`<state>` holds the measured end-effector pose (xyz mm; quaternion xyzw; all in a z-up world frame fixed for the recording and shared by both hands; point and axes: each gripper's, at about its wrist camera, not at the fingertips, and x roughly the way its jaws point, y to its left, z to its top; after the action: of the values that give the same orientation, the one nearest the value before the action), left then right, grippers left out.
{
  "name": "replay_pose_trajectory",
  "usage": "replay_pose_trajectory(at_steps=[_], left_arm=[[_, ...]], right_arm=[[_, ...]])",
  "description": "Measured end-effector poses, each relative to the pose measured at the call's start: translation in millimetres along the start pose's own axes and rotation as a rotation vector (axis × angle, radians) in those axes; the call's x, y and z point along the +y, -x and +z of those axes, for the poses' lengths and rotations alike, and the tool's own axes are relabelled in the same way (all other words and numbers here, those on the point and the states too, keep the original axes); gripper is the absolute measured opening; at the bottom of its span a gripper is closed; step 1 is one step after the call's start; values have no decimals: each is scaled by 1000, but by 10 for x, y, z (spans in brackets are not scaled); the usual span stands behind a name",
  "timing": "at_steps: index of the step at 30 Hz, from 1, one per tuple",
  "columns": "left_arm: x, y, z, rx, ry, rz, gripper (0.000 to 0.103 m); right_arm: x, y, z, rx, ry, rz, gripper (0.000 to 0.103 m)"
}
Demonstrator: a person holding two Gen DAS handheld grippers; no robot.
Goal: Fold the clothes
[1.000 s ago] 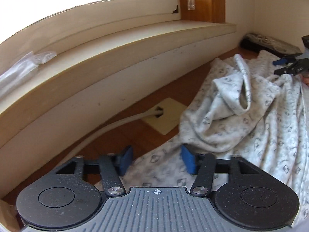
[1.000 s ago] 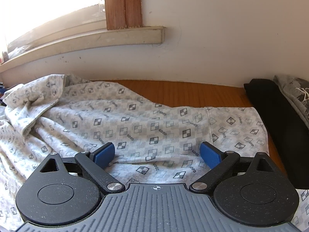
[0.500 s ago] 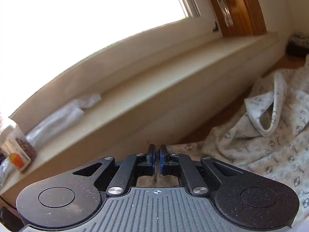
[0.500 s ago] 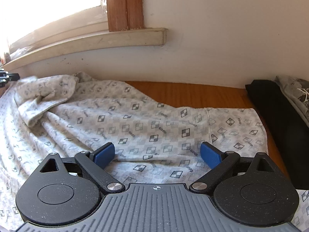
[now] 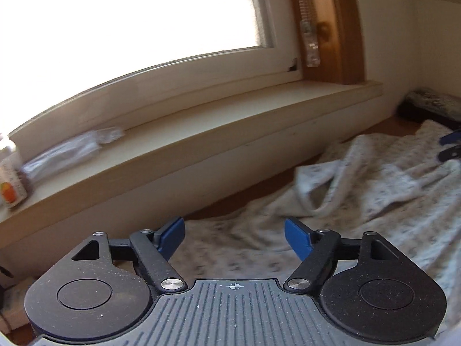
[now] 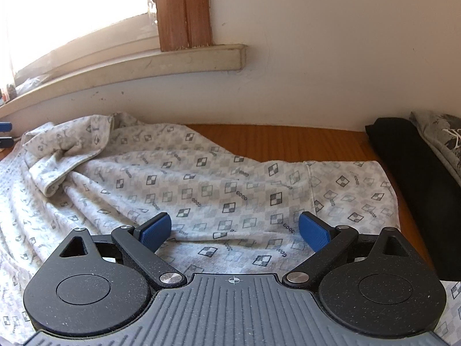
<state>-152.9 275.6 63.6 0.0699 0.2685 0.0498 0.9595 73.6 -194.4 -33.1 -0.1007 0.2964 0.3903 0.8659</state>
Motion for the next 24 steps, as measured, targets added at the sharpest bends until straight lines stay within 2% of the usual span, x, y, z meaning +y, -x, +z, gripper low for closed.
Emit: replay_pose_trajectory(at_steps=[3, 6, 9, 10, 11, 13, 17, 22, 24], left_arm=[[-217, -109, 40, -20, 8, -58, 92], [-342, -234, 54, -39, 26, -114, 93], [-404, -318, 22, -41, 41, -139, 93], [-415, -342, 7, -43, 47, -142, 93], [-409, -358, -14, -45, 55, -150, 93], [-396, -390, -54, -47, 71, -166, 93], [-301, -394, -83, -35, 117, -189, 93], [-217, -376, -102, -32, 161, -189, 93], [-220, -385, -100, -21, 159, -187, 93]], right_arm=[[15, -9, -6, 3, 7, -5, 95], [-5, -4, -13, -2, -3, 2, 95], [-17, 39, -18, -36, -6, -7, 93], [-2, 61, 4, -54, 11, -12, 88], [16, 83, 31, -71, 29, -17, 76], [53, 58, 149, -75, 55, -7, 70], [165, -204, 445, -38, 77, 13, 68], [233, -725, 704, 62, 56, 71, 69], [239, -860, 748, 90, 40, 92, 63]])
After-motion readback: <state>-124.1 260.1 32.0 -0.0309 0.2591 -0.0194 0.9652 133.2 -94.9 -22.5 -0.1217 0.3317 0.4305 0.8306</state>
